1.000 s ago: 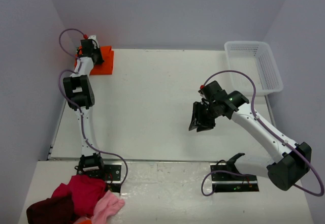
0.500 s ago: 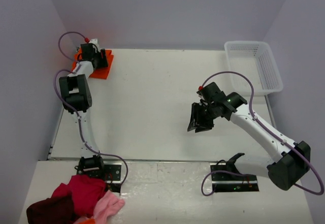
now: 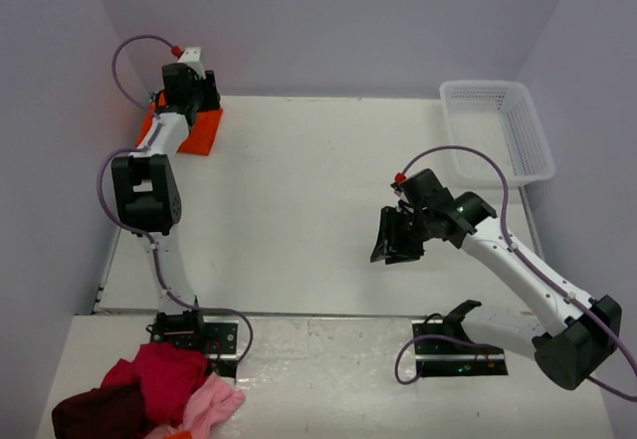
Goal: Fold and stack the t-shirts
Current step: Put the neatly folded tshirt into the corner of the board with the left arm
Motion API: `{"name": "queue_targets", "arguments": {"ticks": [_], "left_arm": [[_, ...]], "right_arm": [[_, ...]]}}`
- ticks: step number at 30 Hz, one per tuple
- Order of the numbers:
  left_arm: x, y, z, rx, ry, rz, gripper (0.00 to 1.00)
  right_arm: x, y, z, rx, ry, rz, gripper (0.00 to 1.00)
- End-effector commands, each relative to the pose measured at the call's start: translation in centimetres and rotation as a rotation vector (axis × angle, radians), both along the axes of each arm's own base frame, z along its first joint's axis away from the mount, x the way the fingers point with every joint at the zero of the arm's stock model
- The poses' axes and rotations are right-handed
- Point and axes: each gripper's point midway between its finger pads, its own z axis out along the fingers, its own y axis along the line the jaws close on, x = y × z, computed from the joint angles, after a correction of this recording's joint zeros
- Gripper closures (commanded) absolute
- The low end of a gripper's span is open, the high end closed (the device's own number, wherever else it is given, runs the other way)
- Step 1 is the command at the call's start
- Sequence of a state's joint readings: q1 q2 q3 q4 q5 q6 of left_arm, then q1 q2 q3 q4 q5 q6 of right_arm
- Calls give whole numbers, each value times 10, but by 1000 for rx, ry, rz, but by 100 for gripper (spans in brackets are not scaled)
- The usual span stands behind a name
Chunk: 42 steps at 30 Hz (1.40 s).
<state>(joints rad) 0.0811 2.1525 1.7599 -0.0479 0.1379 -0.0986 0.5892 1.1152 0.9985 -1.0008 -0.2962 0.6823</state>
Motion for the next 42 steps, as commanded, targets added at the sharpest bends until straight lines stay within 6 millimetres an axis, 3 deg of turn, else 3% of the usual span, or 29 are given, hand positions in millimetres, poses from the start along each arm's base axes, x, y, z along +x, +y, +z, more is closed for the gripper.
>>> {"name": "queue_targets", "arguments": {"ticks": [1,2,3,6,10,11,14,18,28,33,42], "left_arm": [[-12,-13,39,19,-33,33,59],[-20,-14,37,4,9,59,71],[-25,-10,36,2,36,92,100],[-48,12,22,29,157,243,100],[-74,24,-10,49,320,331,100],[-85,25,-26,60,396,342,100],[-97,28,-38,75,458,365,100],[-104,33,-47,95,495,394,100],[-119,50,-97,169,669,498,100],[-124,50,-106,165,687,509,100],[-109,50,-122,189,682,471,100]], "right_arm": [[-1,7,11,59,-31,0,57],[0,8,15,73,-48,3,57],[0,8,17,78,-57,0,57],[0,8,25,104,-87,-2,57],[-1,6,31,128,-124,-13,57],[-2,6,31,132,-123,-13,57],[-4,6,32,151,-137,-22,57],[-7,6,29,169,-139,-26,57],[-10,2,29,173,-146,-50,57],[-9,2,30,171,-147,-54,56],[-10,1,27,160,-138,-56,57]]}}
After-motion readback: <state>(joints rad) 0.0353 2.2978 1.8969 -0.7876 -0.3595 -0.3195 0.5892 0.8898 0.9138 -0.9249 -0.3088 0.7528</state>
